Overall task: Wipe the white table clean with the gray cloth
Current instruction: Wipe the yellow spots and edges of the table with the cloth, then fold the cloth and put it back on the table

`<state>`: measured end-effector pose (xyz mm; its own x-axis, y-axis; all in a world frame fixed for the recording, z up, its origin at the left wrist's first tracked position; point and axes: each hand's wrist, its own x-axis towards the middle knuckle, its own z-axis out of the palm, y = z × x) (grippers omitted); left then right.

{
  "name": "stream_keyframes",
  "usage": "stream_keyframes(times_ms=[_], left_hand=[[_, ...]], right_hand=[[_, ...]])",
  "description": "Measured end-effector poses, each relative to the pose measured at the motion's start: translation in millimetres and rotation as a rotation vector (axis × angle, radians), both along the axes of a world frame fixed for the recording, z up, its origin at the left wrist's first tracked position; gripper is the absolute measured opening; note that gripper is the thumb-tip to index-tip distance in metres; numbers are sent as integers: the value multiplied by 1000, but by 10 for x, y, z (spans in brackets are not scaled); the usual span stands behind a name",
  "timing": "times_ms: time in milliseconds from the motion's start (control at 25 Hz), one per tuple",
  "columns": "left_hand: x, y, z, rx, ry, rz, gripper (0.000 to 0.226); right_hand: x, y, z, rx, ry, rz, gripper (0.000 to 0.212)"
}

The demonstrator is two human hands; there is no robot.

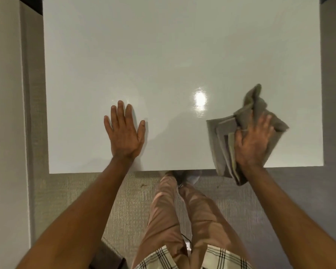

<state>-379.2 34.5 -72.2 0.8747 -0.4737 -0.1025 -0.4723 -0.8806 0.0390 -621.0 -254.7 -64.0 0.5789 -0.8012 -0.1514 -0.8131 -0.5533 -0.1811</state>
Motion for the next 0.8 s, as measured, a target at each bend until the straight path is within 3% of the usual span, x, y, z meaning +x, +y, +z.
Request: stream_keyframes(times_ms=[160,280,360,480,640,800], left_hand=[[2,-2,124,8,104,-13,68],[21,-106,437,-124,227,111,63],[4,-198,718,-180,239,192,59],[-187,-334,1040,-135,265,61,57],[-466,-534,1139,-68,322,-144,62],[-515,-695,1105,-8,366,-186,66]], right_hand=[[768,768,-46,46,12,549,71],[1016,1027,145,158,11,971,70],[909,1092,379,226,-20,1044,73],[303,1231,726,362,-199,806,67],[-725,1404,902,579,-404,165,59],[-975,1404,886,777,-443,-521,65]])
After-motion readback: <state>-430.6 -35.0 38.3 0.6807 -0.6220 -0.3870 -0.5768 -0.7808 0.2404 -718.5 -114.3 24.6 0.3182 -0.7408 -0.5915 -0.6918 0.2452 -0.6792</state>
